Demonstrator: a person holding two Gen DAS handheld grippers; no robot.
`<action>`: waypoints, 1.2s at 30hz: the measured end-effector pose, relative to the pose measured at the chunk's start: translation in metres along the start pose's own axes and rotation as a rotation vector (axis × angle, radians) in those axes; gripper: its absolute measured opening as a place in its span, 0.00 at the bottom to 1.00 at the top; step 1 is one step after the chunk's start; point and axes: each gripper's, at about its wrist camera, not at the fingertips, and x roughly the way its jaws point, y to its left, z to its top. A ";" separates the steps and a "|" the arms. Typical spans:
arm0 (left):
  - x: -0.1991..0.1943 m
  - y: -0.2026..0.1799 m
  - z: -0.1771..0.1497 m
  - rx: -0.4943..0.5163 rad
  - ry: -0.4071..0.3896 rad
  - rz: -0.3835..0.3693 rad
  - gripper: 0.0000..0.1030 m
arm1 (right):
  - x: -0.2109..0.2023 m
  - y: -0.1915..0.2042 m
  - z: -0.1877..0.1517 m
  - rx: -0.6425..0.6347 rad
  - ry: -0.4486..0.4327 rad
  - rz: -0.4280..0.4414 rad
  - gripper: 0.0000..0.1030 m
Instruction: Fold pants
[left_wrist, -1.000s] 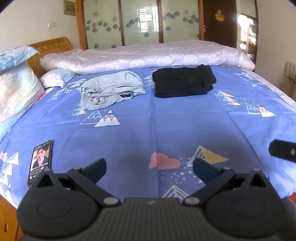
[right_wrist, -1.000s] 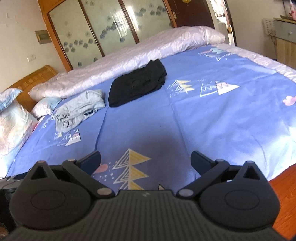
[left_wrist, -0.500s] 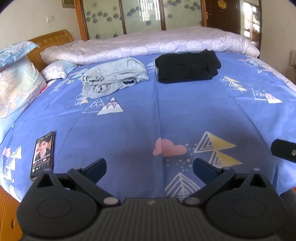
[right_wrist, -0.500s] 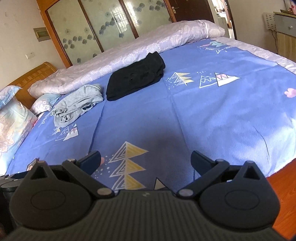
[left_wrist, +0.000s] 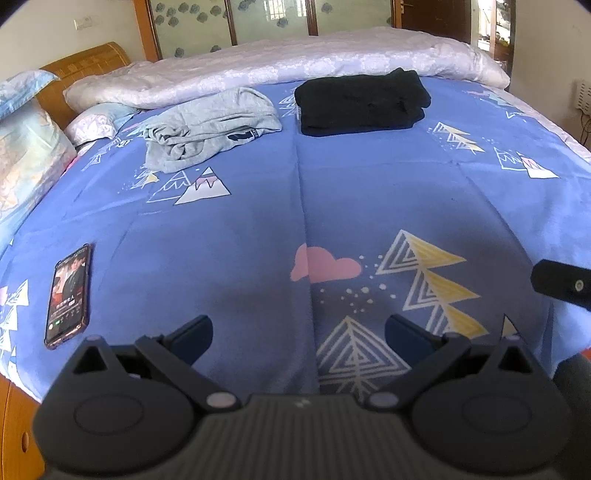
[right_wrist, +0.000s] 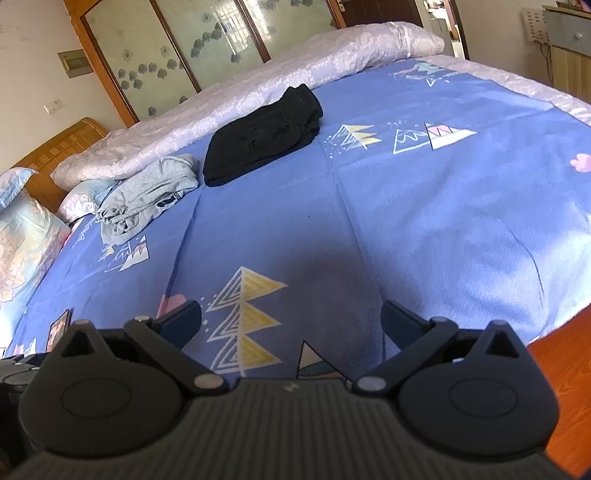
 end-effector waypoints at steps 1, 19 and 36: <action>0.000 0.001 0.000 0.001 0.003 0.003 1.00 | 0.000 -0.001 0.000 0.004 0.002 0.001 1.00; 0.002 0.001 0.004 0.005 0.019 0.020 1.00 | 0.003 -0.014 0.004 0.024 0.011 0.000 1.00; 0.003 0.007 0.005 -0.021 0.052 0.070 1.00 | 0.004 -0.017 0.005 0.029 0.013 0.003 1.00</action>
